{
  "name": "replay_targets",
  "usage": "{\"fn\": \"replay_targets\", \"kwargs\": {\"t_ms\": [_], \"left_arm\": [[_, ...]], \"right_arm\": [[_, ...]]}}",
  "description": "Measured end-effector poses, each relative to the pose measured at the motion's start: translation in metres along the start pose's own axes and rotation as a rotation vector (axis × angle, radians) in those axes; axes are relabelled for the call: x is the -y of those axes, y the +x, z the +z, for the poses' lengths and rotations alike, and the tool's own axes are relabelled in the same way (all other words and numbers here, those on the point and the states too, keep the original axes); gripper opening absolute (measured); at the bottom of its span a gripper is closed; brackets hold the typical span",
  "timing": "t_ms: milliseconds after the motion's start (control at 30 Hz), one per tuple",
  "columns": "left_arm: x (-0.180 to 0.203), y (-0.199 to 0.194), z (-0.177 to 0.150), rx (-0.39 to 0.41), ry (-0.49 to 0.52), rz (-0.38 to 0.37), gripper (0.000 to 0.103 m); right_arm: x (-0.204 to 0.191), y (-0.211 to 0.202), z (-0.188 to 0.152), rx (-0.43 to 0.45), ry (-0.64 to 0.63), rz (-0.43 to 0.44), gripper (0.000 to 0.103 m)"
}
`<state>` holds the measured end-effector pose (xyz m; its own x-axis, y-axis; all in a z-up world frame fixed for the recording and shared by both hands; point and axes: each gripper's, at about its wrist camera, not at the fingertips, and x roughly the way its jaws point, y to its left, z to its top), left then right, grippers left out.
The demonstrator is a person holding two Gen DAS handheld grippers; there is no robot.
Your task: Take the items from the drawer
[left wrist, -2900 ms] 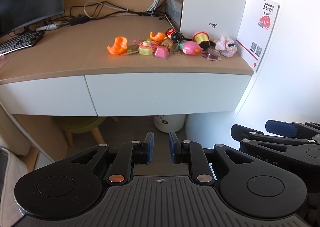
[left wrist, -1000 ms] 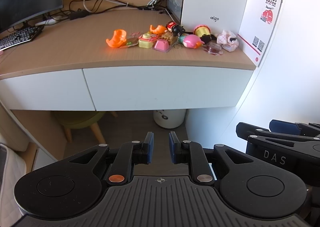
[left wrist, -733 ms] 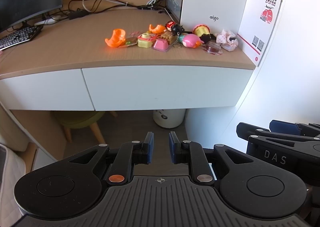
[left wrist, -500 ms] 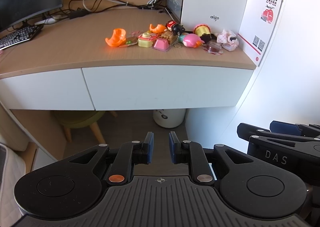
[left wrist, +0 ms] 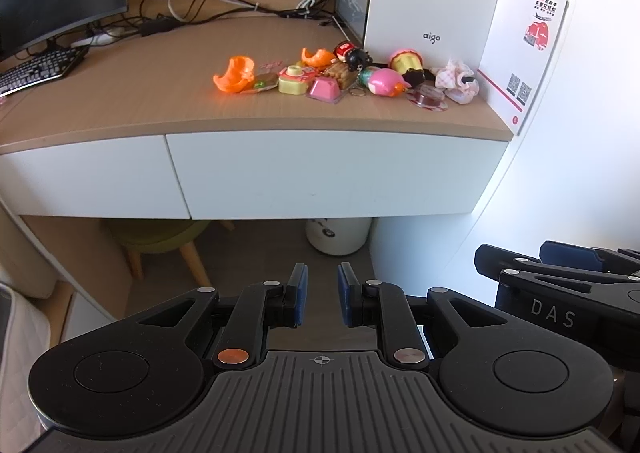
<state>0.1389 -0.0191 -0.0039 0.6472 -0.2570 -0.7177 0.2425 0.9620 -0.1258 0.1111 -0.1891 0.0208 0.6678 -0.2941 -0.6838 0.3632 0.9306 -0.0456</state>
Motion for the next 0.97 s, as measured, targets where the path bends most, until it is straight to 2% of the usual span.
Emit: {"fn": "replay_targets", "kwargs": {"t_ms": [433,633,667,767,800,833,900,933,967], "left_arm": [[-0.005,0.002,0.0,-0.02,0.004,-0.015,0.019],[-0.014,0.001,0.0,0.003,-0.051,-0.122,0.014],[-0.014,0.0,0.001,0.022,-0.054,-0.105,0.014],[-0.01,0.001,0.005,0.069,0.022,0.052,0.014],[-0.012,0.005,0.006,0.082,0.043,0.05,0.014],[-0.019,0.011,0.009,0.078,0.039,0.022,0.014],[-0.04,0.032,0.015,0.021,-0.017,-0.043,0.014],[-0.052,0.045,0.017,-0.013,-0.044,-0.056,0.014],[-0.064,0.059,0.018,-0.047,-0.07,-0.018,0.013]], "right_arm": [[-0.006,0.004,-0.001,-0.024,0.002,0.006,0.062],[-0.011,0.005,0.002,-0.024,0.01,-0.002,0.062],[-0.012,0.005,0.003,-0.022,0.013,-0.007,0.062],[-0.013,0.005,0.006,-0.021,0.02,-0.025,0.062],[-0.013,0.005,0.007,-0.021,0.022,-0.032,0.062],[-0.013,0.005,0.007,-0.022,0.024,-0.041,0.062],[-0.015,0.005,0.009,-0.027,0.016,-0.054,0.062],[-0.017,0.004,0.009,-0.029,0.004,-0.063,0.062],[-0.02,0.003,0.01,-0.03,-0.013,-0.073,0.062]]}}
